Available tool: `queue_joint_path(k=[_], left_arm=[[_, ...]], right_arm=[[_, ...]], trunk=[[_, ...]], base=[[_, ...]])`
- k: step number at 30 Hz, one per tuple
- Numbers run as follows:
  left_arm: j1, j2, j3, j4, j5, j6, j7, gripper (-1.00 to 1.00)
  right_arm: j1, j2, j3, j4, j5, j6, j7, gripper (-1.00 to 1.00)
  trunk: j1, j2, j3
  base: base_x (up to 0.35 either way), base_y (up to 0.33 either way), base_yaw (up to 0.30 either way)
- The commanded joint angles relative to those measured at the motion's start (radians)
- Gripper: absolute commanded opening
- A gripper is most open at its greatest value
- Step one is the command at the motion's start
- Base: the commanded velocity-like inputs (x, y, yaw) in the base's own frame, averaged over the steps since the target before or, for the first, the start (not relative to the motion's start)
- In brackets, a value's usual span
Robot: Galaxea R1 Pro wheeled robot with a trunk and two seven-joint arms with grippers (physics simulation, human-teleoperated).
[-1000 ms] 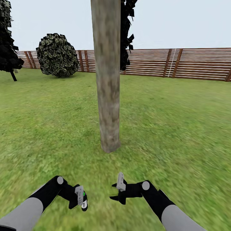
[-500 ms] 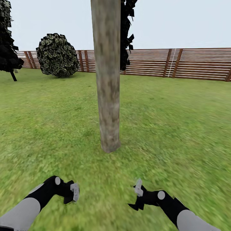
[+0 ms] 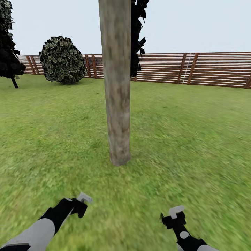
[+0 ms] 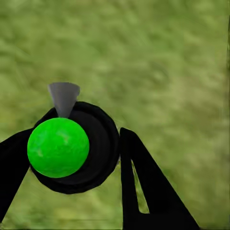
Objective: In the garden, pick up the pesticide atomizer on the floor and spray pesticide onto both trees until each tree trunk is fully covered.
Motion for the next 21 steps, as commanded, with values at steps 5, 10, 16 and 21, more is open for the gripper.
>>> queue_joint_path(k=[5, 10, 16, 21], left_arm=[[-0.007, -0.032, 0.001, -0.006, 0.141, 0.105, 0.052, -1.0], [-0.034, -0.05, 0.0, -0.007, 0.222, 0.151, 0.111, -1.0], [-0.06, -0.075, -0.001, -0.008, 0.269, 0.202, 0.126, -1.0], [-0.057, -0.074, -0.003, -0.008, 0.275, 0.205, 0.124, -1.0]], right_arm=[[0.004, -0.023, 0.005, 0.006, -0.153, -0.006, -0.012, 1.0], [0.006, -0.038, 0.004, 0.007, -0.172, -0.006, -0.012, 1.0], [0.013, -0.045, 0.004, 0.007, -0.178, -0.007, -0.014, 1.0], [0.029, -0.043, 0.003, 0.007, -0.179, -0.02, -0.016, 1.0]], trunk=[[0.0, 0.0, -0.001], [0.0, 0.0, -0.001], [0.0, 0.0, -0.001], [0.0, 0.0, -0.001]], base=[[0.0, 0.0, 0.0], [0.0, 0.0, 0.0], [0.0, 0.0, 0.0], [0.001, 0.0, 0.0]])
